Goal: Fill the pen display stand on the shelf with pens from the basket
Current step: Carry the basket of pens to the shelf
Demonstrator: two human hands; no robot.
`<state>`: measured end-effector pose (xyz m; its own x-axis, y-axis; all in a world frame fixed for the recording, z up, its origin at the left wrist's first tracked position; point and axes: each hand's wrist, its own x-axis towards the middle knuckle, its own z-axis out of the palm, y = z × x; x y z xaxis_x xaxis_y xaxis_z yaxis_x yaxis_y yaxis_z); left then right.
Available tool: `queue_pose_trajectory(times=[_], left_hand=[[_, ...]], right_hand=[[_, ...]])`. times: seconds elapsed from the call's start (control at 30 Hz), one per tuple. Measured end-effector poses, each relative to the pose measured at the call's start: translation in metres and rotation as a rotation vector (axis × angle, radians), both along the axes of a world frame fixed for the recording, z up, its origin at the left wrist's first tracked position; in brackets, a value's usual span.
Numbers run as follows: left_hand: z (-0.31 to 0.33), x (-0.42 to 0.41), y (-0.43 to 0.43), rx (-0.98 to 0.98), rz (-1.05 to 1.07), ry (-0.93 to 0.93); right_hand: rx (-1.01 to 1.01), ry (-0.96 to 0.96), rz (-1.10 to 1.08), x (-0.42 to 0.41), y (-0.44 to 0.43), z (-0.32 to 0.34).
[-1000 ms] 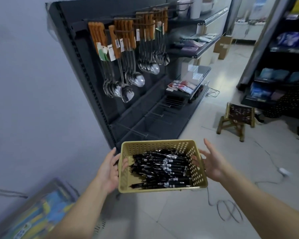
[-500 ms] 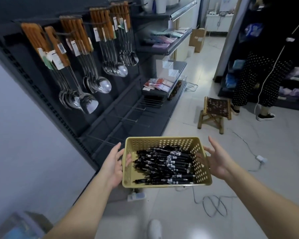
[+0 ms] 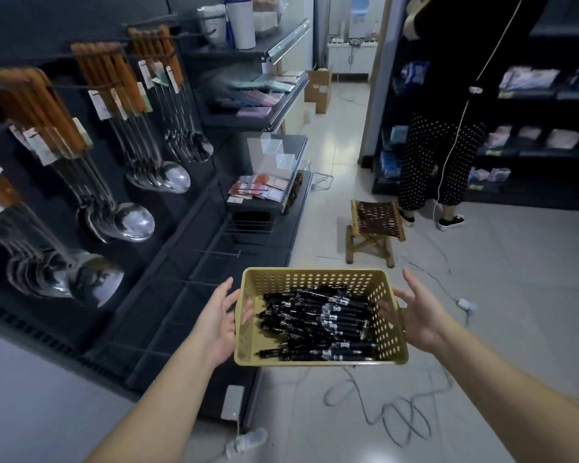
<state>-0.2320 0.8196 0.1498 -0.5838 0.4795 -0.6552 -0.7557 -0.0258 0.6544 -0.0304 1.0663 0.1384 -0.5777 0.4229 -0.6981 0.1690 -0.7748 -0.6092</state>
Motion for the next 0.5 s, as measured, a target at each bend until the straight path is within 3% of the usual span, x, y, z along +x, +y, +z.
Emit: queue_pose_trajectory(times=[0.5], left_hand=[[0.0, -0.071, 0.09, 0.027, -0.13, -0.028]], right_hand=[[0.0, -0.013, -0.169, -0.041, 0.063, -0.001]])
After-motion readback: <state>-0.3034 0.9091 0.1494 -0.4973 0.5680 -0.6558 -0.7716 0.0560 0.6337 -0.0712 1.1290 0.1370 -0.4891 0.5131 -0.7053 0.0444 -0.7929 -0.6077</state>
